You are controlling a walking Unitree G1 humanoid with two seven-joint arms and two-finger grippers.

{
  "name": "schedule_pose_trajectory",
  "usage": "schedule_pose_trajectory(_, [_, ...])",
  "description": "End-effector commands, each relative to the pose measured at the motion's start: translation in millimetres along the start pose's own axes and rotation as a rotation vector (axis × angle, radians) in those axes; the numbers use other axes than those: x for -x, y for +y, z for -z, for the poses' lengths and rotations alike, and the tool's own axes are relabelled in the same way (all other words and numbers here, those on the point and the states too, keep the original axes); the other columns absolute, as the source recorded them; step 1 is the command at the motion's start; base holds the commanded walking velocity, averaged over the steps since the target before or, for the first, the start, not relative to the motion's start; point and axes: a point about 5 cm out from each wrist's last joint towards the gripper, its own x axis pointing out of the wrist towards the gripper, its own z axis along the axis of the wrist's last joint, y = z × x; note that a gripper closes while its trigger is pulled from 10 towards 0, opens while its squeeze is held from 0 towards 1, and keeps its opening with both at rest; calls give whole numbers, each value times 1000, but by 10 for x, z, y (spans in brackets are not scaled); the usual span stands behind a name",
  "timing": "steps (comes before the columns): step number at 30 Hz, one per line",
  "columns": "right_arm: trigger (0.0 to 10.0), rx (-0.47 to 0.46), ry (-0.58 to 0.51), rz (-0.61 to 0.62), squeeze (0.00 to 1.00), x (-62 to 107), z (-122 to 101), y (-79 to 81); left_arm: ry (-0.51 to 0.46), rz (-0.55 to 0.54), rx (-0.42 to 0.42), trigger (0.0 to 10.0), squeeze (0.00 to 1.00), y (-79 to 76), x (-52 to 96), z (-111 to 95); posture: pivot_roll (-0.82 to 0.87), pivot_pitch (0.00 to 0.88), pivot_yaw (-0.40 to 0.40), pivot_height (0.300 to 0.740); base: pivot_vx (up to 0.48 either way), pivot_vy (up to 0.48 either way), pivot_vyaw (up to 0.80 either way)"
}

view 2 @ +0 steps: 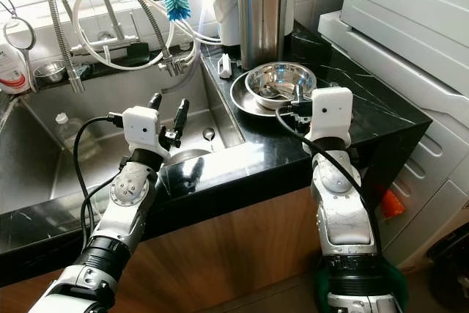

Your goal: Kitchen organization

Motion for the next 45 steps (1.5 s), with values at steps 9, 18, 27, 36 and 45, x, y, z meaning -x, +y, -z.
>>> schedule_pose_trajectory(9, [10000,4,-83,-53,0,9,-160,107,-1,-15,-9,10000,0,56,-31,-20,-290,0,117,740,0,0,0])
schedule_pose_trajectory(18, [10000,-6,-80,-2,0,222,-115,22,4,-18,-7,10000,0,57,-12,-5,-294,0,114,740,0,0,0])
schedule_pose_trajectory(27, [10000,-23,-79,116,0,368,-114,-71,3,-12,-3,10000,0,42,-14,-3,-302,0,116,740,0,0,0])
schedule_pose_trajectory(36, [10000,-56,3,176,0,527,38,10,6,-28,-16,10000,0,103,-9,-1,-296,0,111,740,0,0,0])
schedule_pose_trajectory(45, [10000,-74,49,8,0,484,103,210,5,-28,-16,10000,0,92,-25,-6,-296,0,110,740,0,0,0])
